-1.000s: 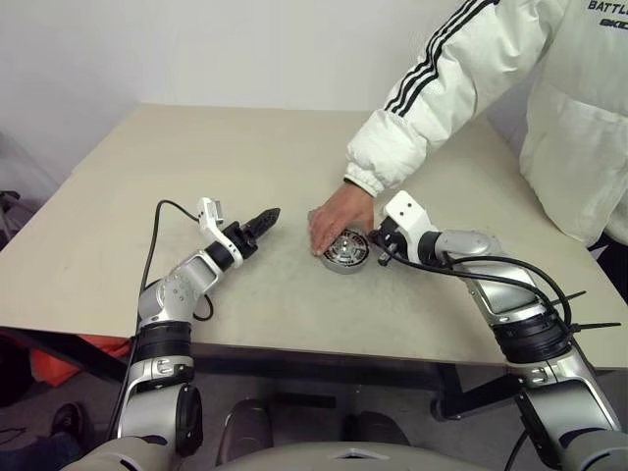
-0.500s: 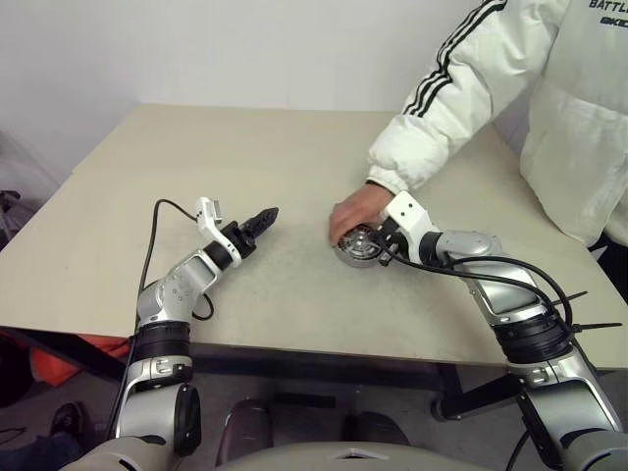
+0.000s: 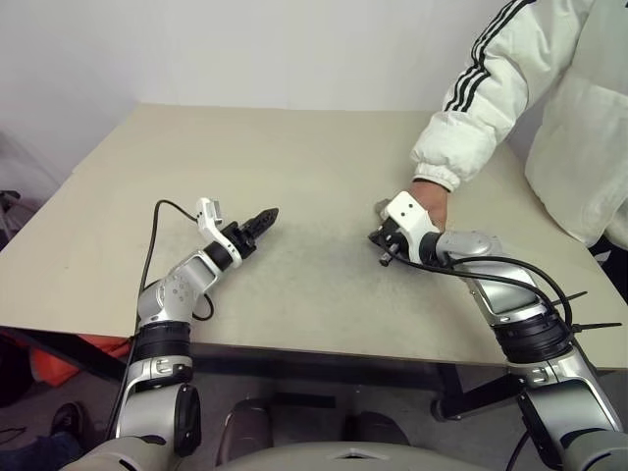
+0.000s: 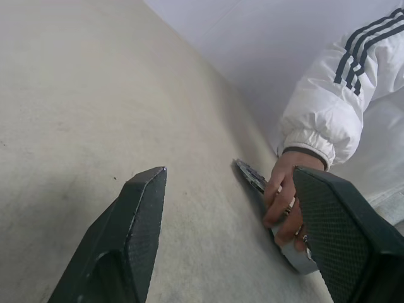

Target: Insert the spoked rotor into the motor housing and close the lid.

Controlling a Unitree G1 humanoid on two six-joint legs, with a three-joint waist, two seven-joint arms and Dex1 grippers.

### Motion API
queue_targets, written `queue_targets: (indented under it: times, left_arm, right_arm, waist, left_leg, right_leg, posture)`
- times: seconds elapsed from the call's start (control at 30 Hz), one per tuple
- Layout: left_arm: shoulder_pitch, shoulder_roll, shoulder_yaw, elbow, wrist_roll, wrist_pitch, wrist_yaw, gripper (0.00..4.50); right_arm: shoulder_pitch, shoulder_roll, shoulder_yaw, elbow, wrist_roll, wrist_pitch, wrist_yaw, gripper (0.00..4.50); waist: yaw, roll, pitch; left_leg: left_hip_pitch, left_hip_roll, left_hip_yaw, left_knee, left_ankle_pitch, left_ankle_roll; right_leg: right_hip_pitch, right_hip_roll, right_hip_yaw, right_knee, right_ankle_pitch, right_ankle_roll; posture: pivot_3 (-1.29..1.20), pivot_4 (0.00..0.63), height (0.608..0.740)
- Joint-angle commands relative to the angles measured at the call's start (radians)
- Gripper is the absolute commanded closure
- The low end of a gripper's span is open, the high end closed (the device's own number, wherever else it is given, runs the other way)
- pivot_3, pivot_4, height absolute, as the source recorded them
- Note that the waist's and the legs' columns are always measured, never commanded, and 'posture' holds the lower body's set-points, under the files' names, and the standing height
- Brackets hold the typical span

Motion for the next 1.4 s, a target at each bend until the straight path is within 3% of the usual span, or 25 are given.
queue_targets:
  times: [0.03,0.37,0.5,0.6,0.73,0.87,1.13,1.4]
  left_arm:
    - [-0.009,0.005,-0.003,-0.013,-0.001,-0.012,-0.007,1.16]
    - [-0.007,0.003,-0.023,-0.020,0.003,-0.010,-0.012,1.16]
    - [-0.009,0.003,-0.027,-0.017,0.005,-0.013,-0.011,1.12]
    - [-0.011,0.002,-0.032,-0.014,0.009,-0.013,-0.012,1.12]
    - [-0.009,0.008,-0.057,-0.010,0.034,-0.022,-0.033,1.12]
    - [-0.007,0.013,-0.088,-0.013,0.060,-0.038,-0.056,1.12]
    - [-0.001,0.008,-0.097,-0.019,0.071,-0.050,-0.057,1.12]
    - [0.013,0.015,-0.089,-0.030,0.068,-0.044,-0.051,1.12]
  right_arm:
    - [-0.023,-0.001,-0.008,-0.026,-0.002,-0.011,-0.005,4.50]
    - [-0.024,0.015,0.007,-0.024,-0.002,-0.014,0.002,4.50]
    - [0.002,-0.083,0.045,-0.053,-0.022,-0.081,0.096,3.62]
    - [0.021,-0.210,0.113,-0.042,-0.129,-0.188,0.133,2.57]
    - [0.032,-0.352,0.130,-0.002,-0.182,-0.327,0.226,2.57]
    - [-0.002,-0.414,0.127,0.113,-0.213,-0.442,0.292,2.57]
    - [-0.068,-0.353,0.146,0.294,-0.258,-0.557,0.352,2.57]
    - [-0.054,-0.337,0.130,0.274,-0.286,-0.575,0.379,2.57]
  waist:
    - [0.000,0.000,0.000]
    - [0.000,0.000,0.000]
    - [0.002,0.000,0.000]
    - [0.005,0.000,0.000]
    - [0.004,0.000,0.000]
    - [-0.001,0.000,0.000]
    - [-0.003,0.000,0.000]
    - [-0.003,0.000,0.000]
  left_leg:
    - [0.000,0.000,0.000,0.000,0.000,0.000]
    - [0.000,0.000,0.000,0.000,0.000,0.000]
    - [0.000,0.000,0.000,0.000,0.000,0.000]
    - [0.000,0.000,0.000,0.001,0.000,0.000]
    - [0.000,0.000,0.000,0.001,0.000,0.000]
    - [0.001,0.000,0.000,0.002,-0.002,0.004]
    - [0.000,0.001,0.001,0.005,-0.003,0.006]
    - [0.000,0.001,0.001,0.006,-0.004,0.007]
  right_leg:
    - [0.000,0.000,0.000,0.000,0.000,0.000]
    - [0.000,0.000,0.000,0.000,0.000,0.000]
    - [0.000,0.000,0.000,0.000,0.000,0.000]
    - [0.001,0.000,0.000,0.000,0.000,0.000]
    - [0.001,0.000,0.000,0.000,-0.001,0.002]
    - [0.001,0.000,0.000,0.000,-0.003,0.006]
    - [0.001,0.000,0.000,0.001,0.001,-0.001]
    - [0.001,0.000,0.000,0.002,0.001,-0.001]
  posture:
    - [0.00,0.000,0.740]
    - [0.00,0.000,0.740]
    - [0.00,0.000,0.740]
    - [0.00,0.000,0.740]
    - [0.00,0.000,0.740]
    - [0.00,0.000,0.740]
    - [0.00,0.000,0.740]
    - [0.00,0.000,0.740]
